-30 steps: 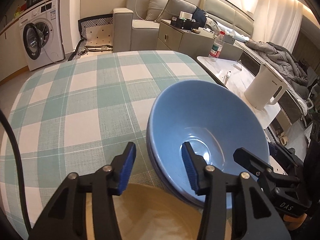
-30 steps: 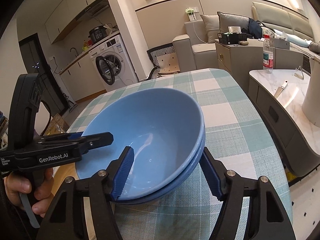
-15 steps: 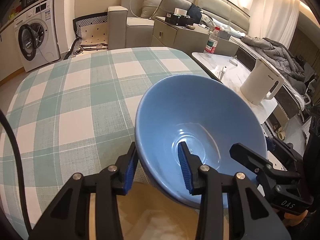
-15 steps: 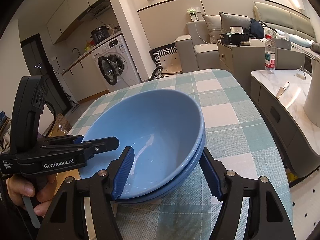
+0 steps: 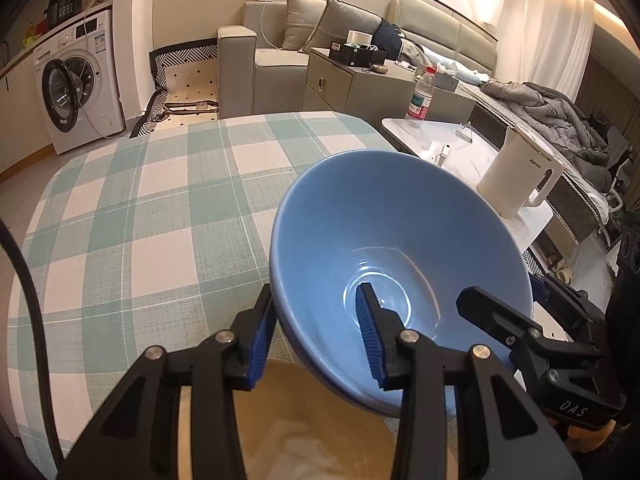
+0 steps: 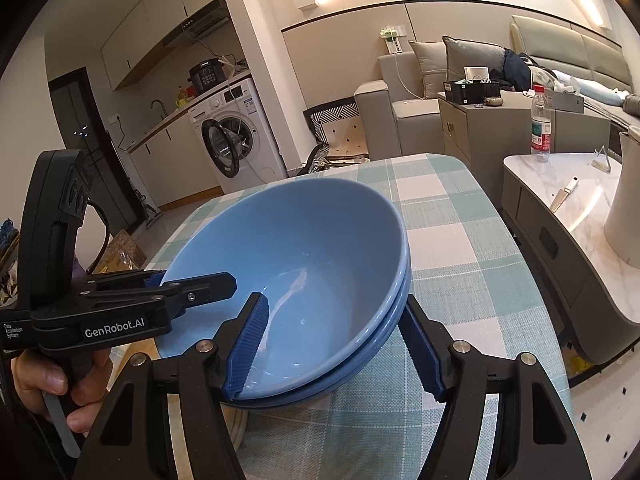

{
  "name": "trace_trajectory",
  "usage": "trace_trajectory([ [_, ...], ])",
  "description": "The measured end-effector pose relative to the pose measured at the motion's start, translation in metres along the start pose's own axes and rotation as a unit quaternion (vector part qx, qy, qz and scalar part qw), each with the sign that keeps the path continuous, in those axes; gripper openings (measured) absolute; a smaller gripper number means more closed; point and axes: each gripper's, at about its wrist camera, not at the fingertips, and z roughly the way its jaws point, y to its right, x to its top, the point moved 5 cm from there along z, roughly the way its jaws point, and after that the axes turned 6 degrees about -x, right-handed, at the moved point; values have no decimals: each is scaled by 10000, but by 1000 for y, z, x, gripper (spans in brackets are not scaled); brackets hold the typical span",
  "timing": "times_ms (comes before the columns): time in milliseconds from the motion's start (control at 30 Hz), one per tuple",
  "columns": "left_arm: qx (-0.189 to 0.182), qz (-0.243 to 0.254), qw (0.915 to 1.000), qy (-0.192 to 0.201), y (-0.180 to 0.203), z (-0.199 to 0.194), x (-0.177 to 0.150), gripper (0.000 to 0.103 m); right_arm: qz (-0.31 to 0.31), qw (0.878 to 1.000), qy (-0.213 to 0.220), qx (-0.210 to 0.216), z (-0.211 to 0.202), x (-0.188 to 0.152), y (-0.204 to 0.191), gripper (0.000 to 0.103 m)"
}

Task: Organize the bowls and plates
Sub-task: 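Lift the stacked bowls and carry them over the cream plate stack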

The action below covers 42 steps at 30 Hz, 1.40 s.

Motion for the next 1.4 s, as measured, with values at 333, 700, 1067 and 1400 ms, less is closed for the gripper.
trace_trajectory([
  [333,78,-18,9999,150,-1,-17,2,39,-95,9999,74,73,-14,3,-12,69],
  [700,189,-58,9993,326,-7,-42,-2,39,-256,9993,146,236,-29,6,-31,69],
  [1067,310,-105,9985,433,-14,-62,-7,39,-389,9983,150,414,-38,6,-47,69],
  [1400,413,-169,9977,505,-24,-78,-16,39,-551,9965,91,618,-43,5,-62,69],
])
